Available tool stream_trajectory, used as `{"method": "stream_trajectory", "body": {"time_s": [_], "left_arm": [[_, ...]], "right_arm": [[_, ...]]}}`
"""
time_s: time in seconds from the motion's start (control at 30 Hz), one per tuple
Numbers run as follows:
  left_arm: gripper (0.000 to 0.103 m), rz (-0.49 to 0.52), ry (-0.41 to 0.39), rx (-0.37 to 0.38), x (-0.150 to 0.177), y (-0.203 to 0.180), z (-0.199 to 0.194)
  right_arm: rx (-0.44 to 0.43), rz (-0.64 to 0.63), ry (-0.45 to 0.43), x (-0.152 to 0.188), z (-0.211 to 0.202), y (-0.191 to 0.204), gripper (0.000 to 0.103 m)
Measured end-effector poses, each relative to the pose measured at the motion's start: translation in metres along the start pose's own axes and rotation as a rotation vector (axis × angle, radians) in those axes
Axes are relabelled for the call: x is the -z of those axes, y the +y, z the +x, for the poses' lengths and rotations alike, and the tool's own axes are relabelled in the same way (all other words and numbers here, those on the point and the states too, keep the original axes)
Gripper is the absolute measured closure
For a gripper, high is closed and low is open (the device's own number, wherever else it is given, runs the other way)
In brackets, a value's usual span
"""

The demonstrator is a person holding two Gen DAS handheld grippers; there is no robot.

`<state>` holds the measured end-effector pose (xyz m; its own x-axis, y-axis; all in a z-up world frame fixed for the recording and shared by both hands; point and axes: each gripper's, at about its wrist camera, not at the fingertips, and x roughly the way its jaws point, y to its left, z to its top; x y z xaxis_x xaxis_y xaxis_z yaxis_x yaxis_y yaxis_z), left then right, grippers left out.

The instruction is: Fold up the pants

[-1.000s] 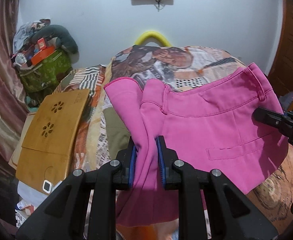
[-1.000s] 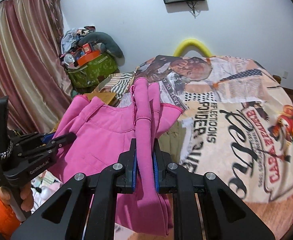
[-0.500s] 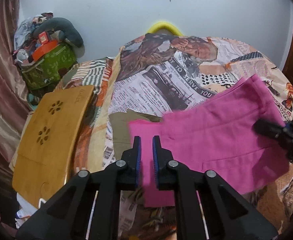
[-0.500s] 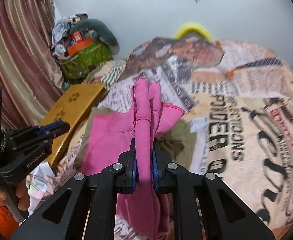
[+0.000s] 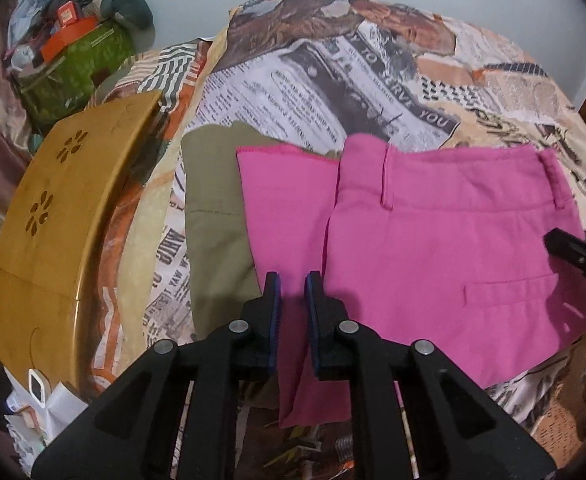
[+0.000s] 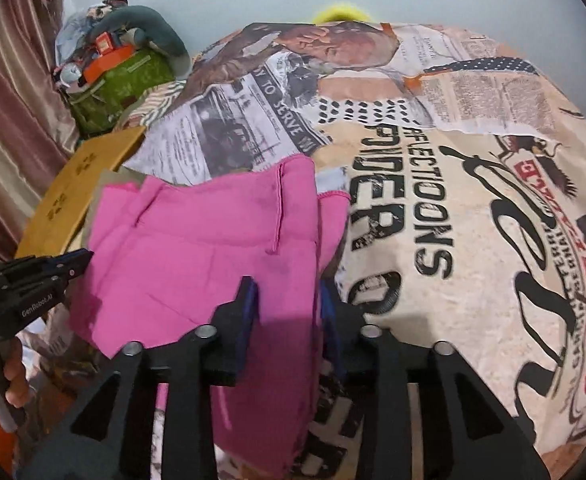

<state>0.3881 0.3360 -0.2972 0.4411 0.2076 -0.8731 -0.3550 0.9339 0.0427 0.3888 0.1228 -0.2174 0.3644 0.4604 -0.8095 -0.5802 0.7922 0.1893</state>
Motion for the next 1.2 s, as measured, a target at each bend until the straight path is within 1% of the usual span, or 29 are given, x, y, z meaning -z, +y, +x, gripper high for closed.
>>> {"method": "stream_trajectory", "body": {"time_s": [0.07, 0.2, 0.27, 0.33, 0.4, 0.57, 0.63, 0.73, 0.87, 1.0, 1.2], "left_arm": [[0.086, 0.009, 0.012, -0.011, 0.002, -0.002, -0.001], [0.083, 0.005, 0.023, -0.005, 0.003, -0.002, -0.014], [0.076, 0.003, 0.01, 0.006, 0.004, -0.002, -0.029], [0.059, 0.011, -0.021, 0.018, 0.006, -0.004, -0.048], [0.053, 0.029, -0.065, 0.014, 0.008, -0.007, -0.073], [0.049, 0.046, -0.17, 0.039, 0.014, -0.013, -0.147], [0.045, 0.045, -0.213, 0.054, 0.017, -0.015, -0.177], [0.044, 0.054, -0.283, 0.081, 0.025, -0.018, -0.222], [0.044, 0.068, -0.4, 0.093, 0.043, -0.025, -0.288], [0.044, 0.067, -0.503, 0.113, 0.063, -0.031, -0.343], [0.044, 0.069, -0.639, 0.113, 0.1, -0.039, -0.406]], "right_arm": [[0.006, -0.013, 0.018, 0.002, -0.002, 0.001, 0.061], [0.017, -0.037, 0.019, 0.005, -0.019, 0.005, 0.06], [0.004, -0.03, -0.003, 0.004, -0.032, 0.007, 0.059], [-0.01, -0.027, -0.035, 0.003, -0.049, 0.01, 0.059], [-0.024, -0.035, -0.071, 0.001, -0.071, 0.015, 0.059], [-0.059, -0.068, -0.182, -0.002, -0.131, 0.035, 0.056], [-0.079, -0.077, -0.244, -0.002, -0.16, 0.042, 0.056], [-0.092, -0.096, -0.322, 0.004, -0.197, 0.055, 0.056], [-0.121, -0.116, -0.448, 0.017, -0.254, 0.068, 0.056], [-0.13, -0.124, -0.556, 0.034, -0.3, 0.076, 0.056], [-0.138, -0.147, -0.679, 0.064, -0.352, 0.085, 0.056]]}}
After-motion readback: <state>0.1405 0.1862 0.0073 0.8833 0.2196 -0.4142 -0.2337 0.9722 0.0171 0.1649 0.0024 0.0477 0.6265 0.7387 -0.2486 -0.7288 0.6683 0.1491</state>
